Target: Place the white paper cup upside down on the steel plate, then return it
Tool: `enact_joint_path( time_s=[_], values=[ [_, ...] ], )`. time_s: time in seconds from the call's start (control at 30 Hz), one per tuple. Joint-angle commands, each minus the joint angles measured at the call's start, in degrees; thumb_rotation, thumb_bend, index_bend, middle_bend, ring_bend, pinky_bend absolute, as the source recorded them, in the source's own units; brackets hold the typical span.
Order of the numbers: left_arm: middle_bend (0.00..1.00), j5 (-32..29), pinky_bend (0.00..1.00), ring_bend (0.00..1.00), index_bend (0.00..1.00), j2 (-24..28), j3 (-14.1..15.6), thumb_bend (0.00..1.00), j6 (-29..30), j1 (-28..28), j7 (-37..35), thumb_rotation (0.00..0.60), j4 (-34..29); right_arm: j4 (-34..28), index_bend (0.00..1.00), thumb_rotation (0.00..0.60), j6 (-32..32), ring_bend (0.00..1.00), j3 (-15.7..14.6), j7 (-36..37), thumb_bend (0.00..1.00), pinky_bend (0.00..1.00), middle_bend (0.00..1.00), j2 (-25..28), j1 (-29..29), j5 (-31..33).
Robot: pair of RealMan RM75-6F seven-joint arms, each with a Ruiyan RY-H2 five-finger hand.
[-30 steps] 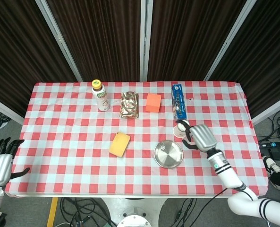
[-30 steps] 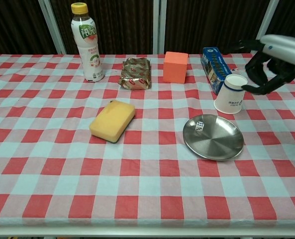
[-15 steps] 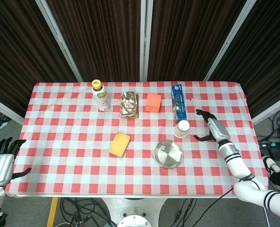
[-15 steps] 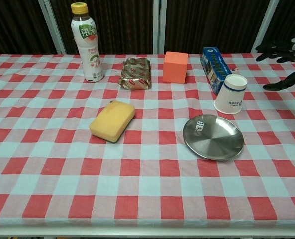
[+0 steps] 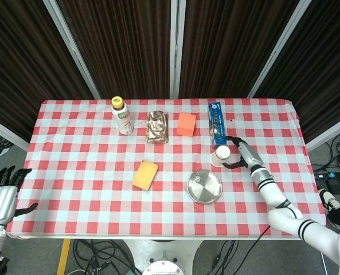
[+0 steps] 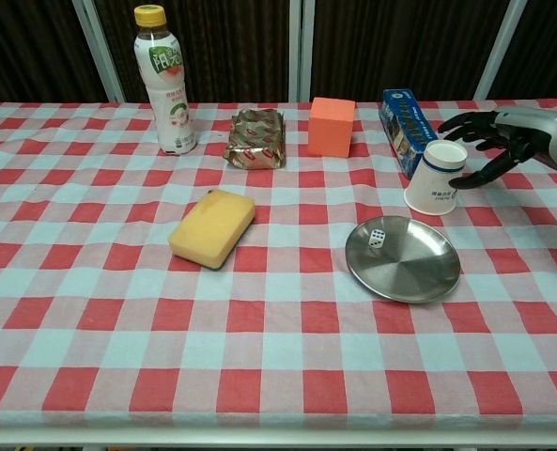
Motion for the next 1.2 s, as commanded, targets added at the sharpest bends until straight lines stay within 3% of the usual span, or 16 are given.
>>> enact_joint_path(
  time_s=[0.03, 0.2, 0.33, 0.63, 0.77, 1.2],
  values=[
    [0.16, 0.03, 0.00, 0.04, 0.15, -0.07, 0.00, 0.00, 0.05, 0.02, -0.14, 0.600, 0.14, 1.08, 0.21, 0.600, -0.28, 0.00, 0.11, 0.36, 0.11, 0.01, 0.12, -1.09, 0.32, -0.06],
    [0.16, -0.02, 0.00, 0.04, 0.15, -0.24, 0.04, 0.00, 0.14, 0.13, -0.58, 0.600, 0.59, 2.48, 0.33, 0.600, 0.04, 0.00, 0.20, 0.11, 0.18, 0.01, 0.13, -2.66, 0.55, -0.25],
    [0.16, -0.09, 0.00, 0.04, 0.15, -0.31, 0.11, 0.00, 0.41, 0.39, -1.02, 0.600, 0.91, 0.05, 0.43, 0.600, 3.03, 0.00, -0.15, -0.26, 0.24, 0.01, 0.16, -1.79, -0.74, -1.67],
    [0.16, 0.29, 0.00, 0.04, 0.15, -0.45, 0.17, 0.00, 0.65, 0.46, -1.37, 0.600, 1.25, -18.47, 0.48, 0.600, 17.59, 0.00, -4.06, -4.29, 0.26, 0.01, 0.20, 7.91, -8.46, -9.46],
    [0.16, 0.67, 0.00, 0.04, 0.15, -0.50, 0.16, 0.00, 0.68, 0.27, -1.23, 0.600, 1.16, -21.89, 0.48, 0.600, 17.67, 0.00, -5.94, -4.28, 0.26, 0.01, 0.21, 9.29, -9.03, -11.30],
    [0.16, 0.48, 0.00, 0.04, 0.15, -0.32, 0.54, 0.00, 1.32, 1.13, -2.00, 0.600, 1.29, -11.48, 0.46, 0.600, 12.22, 0.00, -7.20, 2.47, 0.26, 0.01, 0.20, 0.01, -3.54, -14.88]
  ],
)
